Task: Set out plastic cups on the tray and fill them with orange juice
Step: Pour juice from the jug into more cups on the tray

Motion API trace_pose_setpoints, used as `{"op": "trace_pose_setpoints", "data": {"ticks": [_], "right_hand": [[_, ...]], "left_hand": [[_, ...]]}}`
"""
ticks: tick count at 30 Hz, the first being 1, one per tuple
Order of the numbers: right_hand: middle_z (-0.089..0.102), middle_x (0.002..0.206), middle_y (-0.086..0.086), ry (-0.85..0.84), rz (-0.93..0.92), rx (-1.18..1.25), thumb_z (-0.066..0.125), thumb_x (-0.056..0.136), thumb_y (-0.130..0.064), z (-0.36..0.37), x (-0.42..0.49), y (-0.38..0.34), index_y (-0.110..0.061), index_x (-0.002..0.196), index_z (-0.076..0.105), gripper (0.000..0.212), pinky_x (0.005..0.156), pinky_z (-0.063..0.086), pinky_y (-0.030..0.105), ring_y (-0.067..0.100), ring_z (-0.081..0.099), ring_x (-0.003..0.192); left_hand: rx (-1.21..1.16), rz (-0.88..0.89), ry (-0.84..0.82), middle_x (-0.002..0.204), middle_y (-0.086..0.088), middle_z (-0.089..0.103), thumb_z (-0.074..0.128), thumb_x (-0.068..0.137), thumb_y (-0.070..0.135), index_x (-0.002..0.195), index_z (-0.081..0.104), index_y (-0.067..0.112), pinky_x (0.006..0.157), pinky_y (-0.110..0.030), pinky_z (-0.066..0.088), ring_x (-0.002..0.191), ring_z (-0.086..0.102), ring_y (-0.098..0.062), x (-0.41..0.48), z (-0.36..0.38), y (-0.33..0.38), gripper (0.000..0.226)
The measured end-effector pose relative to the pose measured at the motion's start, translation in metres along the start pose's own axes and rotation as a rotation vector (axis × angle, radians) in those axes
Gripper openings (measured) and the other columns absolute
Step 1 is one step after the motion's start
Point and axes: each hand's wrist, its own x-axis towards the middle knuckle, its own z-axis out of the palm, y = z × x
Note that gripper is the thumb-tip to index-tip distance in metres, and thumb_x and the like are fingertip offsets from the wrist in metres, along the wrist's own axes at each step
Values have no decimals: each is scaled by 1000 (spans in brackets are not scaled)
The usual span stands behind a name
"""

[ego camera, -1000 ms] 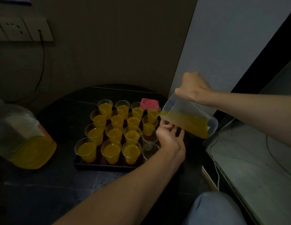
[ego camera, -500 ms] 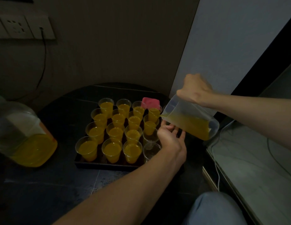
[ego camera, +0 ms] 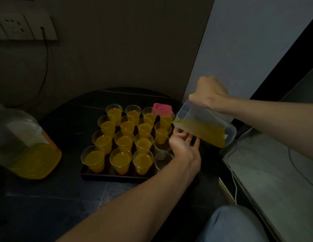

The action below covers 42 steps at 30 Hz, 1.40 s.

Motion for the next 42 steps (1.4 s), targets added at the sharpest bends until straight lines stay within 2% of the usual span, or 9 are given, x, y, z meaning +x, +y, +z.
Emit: {"op": "trace_pose_setpoints", "data": {"ticks": [5, 9, 13, 17, 22, 27, 36, 42], "right_hand": [[48, 61, 6, 8, -3, -3, 62, 86, -13, 0, -1, -1, -10, 62, 46, 29, 46, 31, 26, 20, 46, 54], [46, 59, 5, 19, 15, 36, 63, 84, -13, 1, -1, 4, -11, 60, 45, 30, 46, 30, 25, 19, 43, 52], [43, 58, 3, 37, 40, 77, 64, 88, -17, 1, -6, 10, -14, 60, 44, 35, 47, 29, 25, 18, 41, 51], [40, 57, 3, 39, 53, 126, 62, 85, -11, -7, -17, 11, -13, 58, 42, 34, 46, 27, 26, 19, 38, 51], [40, 57, 3, 54, 45, 119, 63, 87, -13, -16, -35, 11, -13, 58, 40, 37, 46, 26, 25, 18, 38, 51], [41, 58, 4, 30, 24, 70, 62, 85, -13, -19, -51, 9, -12, 58, 40, 34, 46, 27, 25, 19, 39, 51], [46, 60, 5, -54, -22, -4, 64, 86, -14, -14, -63, 0, -11, 60, 47, 31, 46, 30, 27, 19, 44, 53], [43, 60, 3, -59, -38, 7, 63, 86, -12, -14, -61, -4, -13, 59, 41, 35, 46, 27, 26, 18, 41, 53]], "left_hand": [[9, 13, 3, 122, -10, 60, 36, 89, 4, 145, 49, 22, 113, -53, 39, 122, 54, -30, -1, -1, 2, 60], [12, 16, -1, 135, -14, 57, 35, 90, 4, 147, 47, 21, 114, -53, 37, 133, 50, -34, -5, -1, 3, 61], [35, 39, 10, 121, -10, 62, 35, 91, 5, 144, 51, 21, 114, -52, 38, 128, 54, -31, -10, -2, 5, 57], [52, 41, 6, 134, -14, 59, 35, 88, 5, 143, 52, 20, 115, -53, 37, 132, 52, -33, -21, -3, 8, 60], [63, 36, 6, 130, -14, 61, 35, 91, 6, 142, 53, 20, 116, -53, 37, 131, 53, -33, -38, -8, 8, 55], [55, 12, 3, 136, -16, 57, 35, 89, 4, 142, 52, 19, 117, -55, 35, 135, 49, -36, -53, -17, 2, 57], [28, 0, 24, 124, -15, 61, 32, 90, 0, 128, 57, 21, 115, -55, 38, 126, 55, -35, -64, -29, -8, 50], [12, 2, 22, 120, -15, 61, 32, 89, -1, 116, 60, 22, 114, -54, 39, 113, 57, -31, -63, -31, -5, 45]]}}
